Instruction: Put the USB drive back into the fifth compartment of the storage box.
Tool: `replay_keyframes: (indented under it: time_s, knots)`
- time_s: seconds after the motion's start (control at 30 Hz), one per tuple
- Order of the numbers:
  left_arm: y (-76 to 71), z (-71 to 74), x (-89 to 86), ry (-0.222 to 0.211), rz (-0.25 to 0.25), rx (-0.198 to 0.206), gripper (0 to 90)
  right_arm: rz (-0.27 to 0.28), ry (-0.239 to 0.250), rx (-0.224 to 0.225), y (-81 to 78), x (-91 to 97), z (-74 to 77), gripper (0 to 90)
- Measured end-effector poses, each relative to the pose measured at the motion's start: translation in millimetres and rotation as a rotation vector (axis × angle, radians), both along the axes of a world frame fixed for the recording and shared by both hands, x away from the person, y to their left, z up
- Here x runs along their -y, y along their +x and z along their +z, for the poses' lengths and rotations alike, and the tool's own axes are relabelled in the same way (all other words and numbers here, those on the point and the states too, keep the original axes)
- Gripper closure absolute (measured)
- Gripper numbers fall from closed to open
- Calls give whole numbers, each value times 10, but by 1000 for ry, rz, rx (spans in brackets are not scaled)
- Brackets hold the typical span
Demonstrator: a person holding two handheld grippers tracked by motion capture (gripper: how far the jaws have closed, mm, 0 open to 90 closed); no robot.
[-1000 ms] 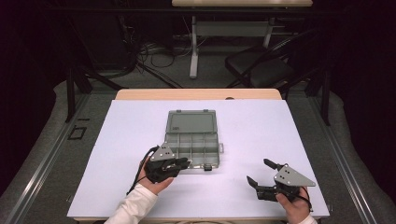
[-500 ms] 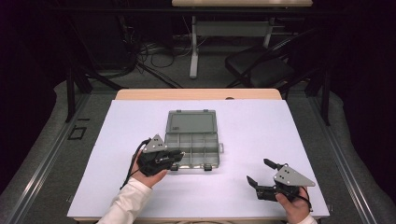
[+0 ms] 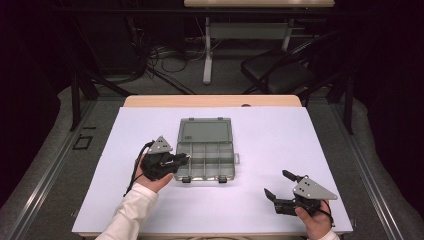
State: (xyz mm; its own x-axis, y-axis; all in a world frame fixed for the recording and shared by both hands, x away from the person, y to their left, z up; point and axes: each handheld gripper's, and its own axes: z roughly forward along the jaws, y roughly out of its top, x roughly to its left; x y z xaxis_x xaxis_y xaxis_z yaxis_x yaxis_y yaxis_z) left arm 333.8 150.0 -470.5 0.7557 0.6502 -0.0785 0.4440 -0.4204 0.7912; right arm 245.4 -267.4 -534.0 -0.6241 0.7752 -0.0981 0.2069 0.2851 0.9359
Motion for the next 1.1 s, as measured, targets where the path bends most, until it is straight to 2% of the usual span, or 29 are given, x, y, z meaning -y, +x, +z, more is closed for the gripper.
replay_keyframes:
  time_s: [0.5,0.93,1.1]
  knots:
    - [90,-163,-51,27,50,-28,791,1,0,-1,-1,2,1,140]
    - [135,-343,-66,56,73,-58,791,1,0,0,-2,5,2,140]
    - [143,-406,-51,73,79,-57,792,2,-1,-1,1,3,0,139]
